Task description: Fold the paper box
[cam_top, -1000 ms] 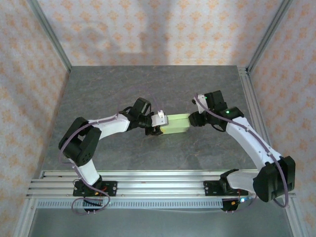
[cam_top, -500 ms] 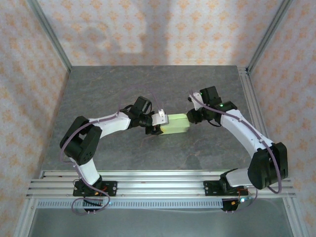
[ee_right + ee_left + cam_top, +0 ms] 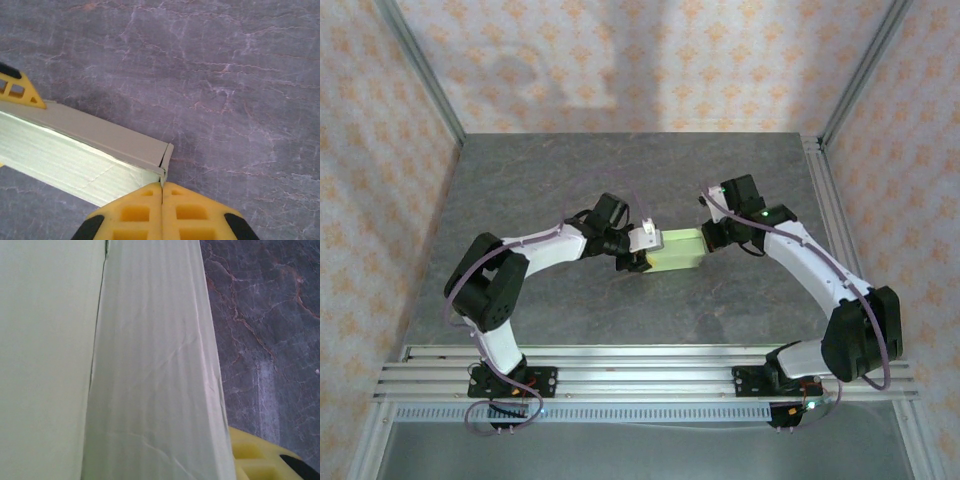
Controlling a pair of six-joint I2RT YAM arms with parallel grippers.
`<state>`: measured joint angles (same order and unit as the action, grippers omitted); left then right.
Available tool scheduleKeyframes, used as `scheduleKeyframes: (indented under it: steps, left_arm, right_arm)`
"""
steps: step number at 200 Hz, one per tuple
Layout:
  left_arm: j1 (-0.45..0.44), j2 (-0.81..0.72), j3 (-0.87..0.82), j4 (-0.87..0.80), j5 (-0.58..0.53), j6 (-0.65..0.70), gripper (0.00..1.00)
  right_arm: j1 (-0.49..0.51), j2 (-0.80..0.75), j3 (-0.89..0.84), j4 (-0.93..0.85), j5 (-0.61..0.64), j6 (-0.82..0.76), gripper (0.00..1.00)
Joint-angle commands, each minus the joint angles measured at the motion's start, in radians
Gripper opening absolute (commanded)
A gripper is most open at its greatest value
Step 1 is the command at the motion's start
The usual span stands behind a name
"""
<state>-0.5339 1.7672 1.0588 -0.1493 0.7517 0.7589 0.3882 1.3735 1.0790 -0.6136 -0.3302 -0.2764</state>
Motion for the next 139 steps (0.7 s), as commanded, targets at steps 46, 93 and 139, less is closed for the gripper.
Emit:
scheduleKeyframes:
  steps: [46,93,139]
  left_arm:
    - [0.006,0.036,0.046,-0.092,-0.037,-0.038,0.44]
    - [0.006,0.056,0.072,-0.118,-0.035,-0.039,0.45]
    - [0.005,0.051,0.066,-0.096,-0.065,-0.069,0.49]
  right_arm:
    - [0.087,-0.066,-0.111,0.175,0.158,0.177,0.01]
    - [0.095,-0.092,-0.194,0.25,0.179,0.226,0.02]
    - [0.095,-0.086,-0.229,0.288,0.196,0.248,0.02]
